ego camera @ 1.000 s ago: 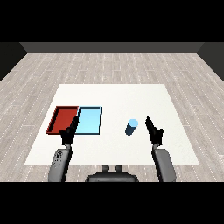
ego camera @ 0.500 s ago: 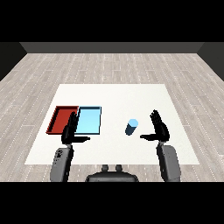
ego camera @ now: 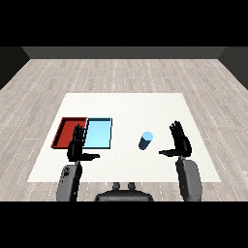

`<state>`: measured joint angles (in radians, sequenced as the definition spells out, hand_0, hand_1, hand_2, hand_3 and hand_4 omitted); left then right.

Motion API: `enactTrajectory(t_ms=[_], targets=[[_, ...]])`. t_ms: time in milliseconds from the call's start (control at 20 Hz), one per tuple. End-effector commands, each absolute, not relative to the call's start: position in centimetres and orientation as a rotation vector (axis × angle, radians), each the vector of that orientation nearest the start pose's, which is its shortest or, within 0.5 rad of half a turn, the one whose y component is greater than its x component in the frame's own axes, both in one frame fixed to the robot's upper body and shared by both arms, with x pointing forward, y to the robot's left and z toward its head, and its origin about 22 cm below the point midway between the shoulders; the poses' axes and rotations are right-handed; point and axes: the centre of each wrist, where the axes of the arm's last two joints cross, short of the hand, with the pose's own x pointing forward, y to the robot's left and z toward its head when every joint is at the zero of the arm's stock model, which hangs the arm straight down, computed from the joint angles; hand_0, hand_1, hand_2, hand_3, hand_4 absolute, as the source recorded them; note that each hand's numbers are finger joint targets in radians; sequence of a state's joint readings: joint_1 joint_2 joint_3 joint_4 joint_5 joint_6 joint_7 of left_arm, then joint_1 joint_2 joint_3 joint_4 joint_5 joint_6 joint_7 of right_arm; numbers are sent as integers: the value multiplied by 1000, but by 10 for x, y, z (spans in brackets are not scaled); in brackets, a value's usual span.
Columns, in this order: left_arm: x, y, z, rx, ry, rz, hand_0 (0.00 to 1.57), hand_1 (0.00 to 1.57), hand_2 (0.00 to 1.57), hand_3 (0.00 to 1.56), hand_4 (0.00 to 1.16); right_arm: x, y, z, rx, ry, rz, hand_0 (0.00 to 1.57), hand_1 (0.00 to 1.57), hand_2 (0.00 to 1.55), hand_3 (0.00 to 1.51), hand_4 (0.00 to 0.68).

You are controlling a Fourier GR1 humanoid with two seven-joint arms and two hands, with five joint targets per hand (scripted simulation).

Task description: Pick the blue can and put it in the blue box

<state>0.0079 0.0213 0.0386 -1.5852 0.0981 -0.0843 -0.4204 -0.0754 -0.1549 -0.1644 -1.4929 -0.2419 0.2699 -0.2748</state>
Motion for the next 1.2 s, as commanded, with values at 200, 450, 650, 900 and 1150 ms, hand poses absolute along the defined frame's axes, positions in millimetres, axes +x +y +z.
enactTrajectory(t_ms=[200,450,650,900,1150], targets=[[237,241,-2,-87,-1992,87,0,0,0,0,0,256,-322,9,177,-1846,1,0,0,0,0,0],[240,250,-15,-104,-2009,72,0,0,0,0,0,267,-294,4,210,-1819,-25,0,0,0,0,0],[249,246,10,-115,-2009,91,0,0,0,0,0,262,-314,-16,230,-1771,-71,0,0,0,0,0],[240,259,2,-90,-1998,107,0,0,0,0,0,305,-299,-5,228,-1740,-58,0,0,0,0,0],[270,241,14,-108,-2005,79,0,0,0,0,0,299,-271,-32,248,-1713,-93,0,0,0,0,0]])
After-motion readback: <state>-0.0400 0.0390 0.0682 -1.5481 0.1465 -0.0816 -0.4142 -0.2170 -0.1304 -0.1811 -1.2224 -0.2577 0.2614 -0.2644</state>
